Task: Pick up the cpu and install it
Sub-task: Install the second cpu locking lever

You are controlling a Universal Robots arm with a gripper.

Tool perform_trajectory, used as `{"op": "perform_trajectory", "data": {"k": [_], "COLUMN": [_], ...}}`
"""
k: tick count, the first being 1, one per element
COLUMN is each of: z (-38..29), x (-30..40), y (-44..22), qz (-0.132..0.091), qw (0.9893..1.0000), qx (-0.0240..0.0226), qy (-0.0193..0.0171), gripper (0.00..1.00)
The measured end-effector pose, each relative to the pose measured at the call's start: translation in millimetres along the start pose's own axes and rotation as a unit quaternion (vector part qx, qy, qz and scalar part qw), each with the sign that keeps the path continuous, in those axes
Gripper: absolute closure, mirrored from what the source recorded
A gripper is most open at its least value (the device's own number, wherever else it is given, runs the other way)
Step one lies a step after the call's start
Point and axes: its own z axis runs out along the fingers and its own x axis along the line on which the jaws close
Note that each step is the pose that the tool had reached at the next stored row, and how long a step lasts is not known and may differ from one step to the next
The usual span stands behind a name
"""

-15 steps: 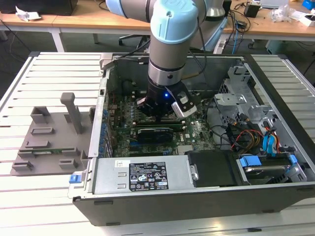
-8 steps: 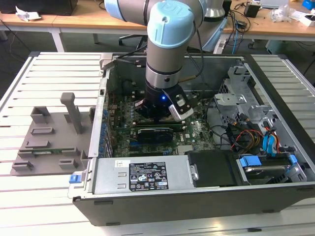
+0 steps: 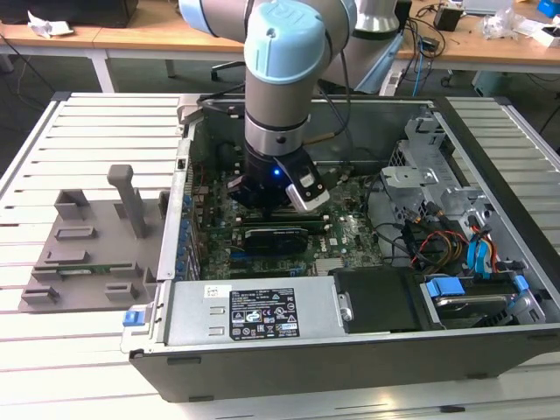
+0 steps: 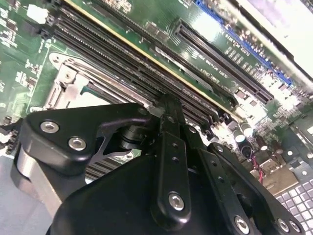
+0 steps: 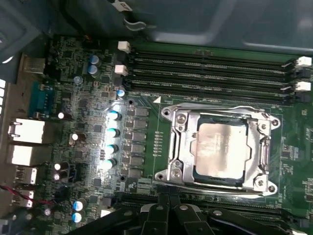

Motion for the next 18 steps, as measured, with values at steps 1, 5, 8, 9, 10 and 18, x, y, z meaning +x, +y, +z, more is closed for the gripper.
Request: {"op": "perform_trajectory", "data": {"k": [1,5,8,9,10,18], "z": [0.4,1.2,1.4,1.5,1.5,0.9], "x": [1.2,5.7,8.0,8.7,8.8,10.3], "y": [1.0,4.0,5.4,5.5,5.5,-7.1], "qz": [0.000,0.000,0.000,0.000,0.000,0.000], "qw": [1.0000,1.0000,1.0000,1.0000,1.0000,1.0000], "qx": [-0.0001,-0.0001,-0.0002,-0.0001,-0.0001,0.0002], "qy": [-0.0001,0.0000,-0.0003,-0.0008,-0.0008,-0.0006], "gripper": [0.89,0.89,0.89,0.89,0.89,0.89]}}
